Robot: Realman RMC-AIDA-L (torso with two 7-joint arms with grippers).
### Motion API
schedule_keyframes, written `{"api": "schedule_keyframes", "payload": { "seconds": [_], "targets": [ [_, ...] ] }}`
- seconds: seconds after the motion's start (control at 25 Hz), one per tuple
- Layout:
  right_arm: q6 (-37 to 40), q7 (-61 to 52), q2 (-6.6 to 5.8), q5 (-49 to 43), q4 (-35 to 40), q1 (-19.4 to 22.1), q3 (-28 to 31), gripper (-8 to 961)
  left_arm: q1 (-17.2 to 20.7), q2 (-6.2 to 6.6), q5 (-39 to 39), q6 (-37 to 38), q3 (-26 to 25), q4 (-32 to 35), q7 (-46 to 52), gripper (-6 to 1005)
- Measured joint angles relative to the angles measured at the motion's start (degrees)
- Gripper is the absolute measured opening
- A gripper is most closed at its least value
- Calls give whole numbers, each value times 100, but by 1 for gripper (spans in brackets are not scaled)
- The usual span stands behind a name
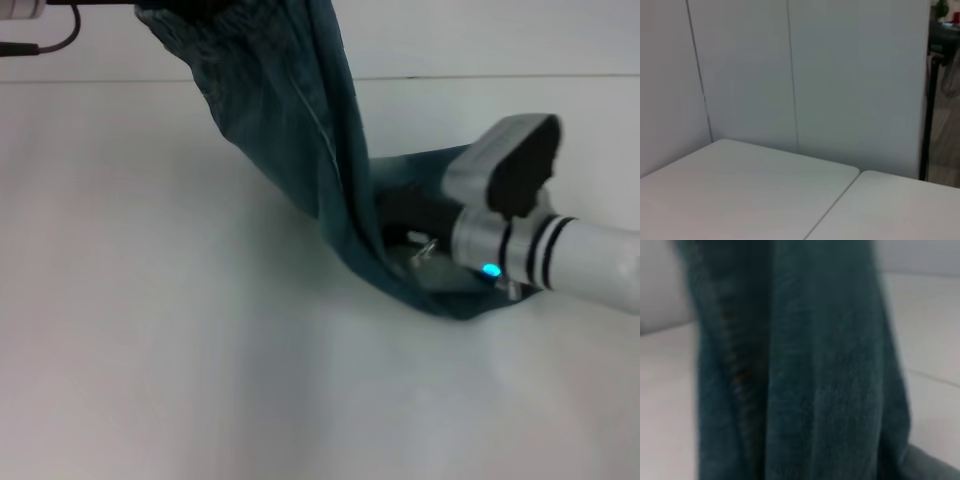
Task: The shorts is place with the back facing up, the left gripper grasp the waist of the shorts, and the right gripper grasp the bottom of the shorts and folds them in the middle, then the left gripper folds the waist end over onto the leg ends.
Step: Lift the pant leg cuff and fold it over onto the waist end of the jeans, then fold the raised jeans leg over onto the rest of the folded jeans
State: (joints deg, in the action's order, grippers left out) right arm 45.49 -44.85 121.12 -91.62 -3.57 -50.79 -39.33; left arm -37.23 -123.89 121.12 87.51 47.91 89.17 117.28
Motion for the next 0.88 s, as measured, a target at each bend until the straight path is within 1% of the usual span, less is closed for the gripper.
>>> {"api": "schedule_keyframes", "payload": {
  "seconds": [0.2,0.28,0.36,0.44,0.52,0.64,0.8,0.84,0.88],
  "targets": [
    [12,73,22,-546,-349,-301,47,0,39,-3,-72,54,216,34,21,80],
    [31,88,31,-709,-432,-360,51,1,69,-3,-74,58,363,17,-16,82],
    [104,97,29,-787,-450,-360,57,1,100,-4,-74,53,523,-18,-54,84],
    [289,111,-16,-796,-391,-252,64,1,123,-5,-68,29,670,-52,-90,87],
    [591,85,-66,-777,-212,-11,70,1,145,-9,-46,-10,857,-103,-133,89],
    [1352,-134,-102,-765,491,643,73,2,164,-16,-12,-62,1091,-158,-166,93],
    [2514,-520,-120,-599,1713,1821,106,2,175,-28,-26,-232,1489,-256,-180,98],
    [2706,-625,-132,-543,1929,2008,113,2,175,-30,-33,-270,1590,-285,-182,99],
    [2968,-845,-139,-483,2300,2333,127,2,175,-33,-41,-344,1706,-322,-183,100]
  ]
}}
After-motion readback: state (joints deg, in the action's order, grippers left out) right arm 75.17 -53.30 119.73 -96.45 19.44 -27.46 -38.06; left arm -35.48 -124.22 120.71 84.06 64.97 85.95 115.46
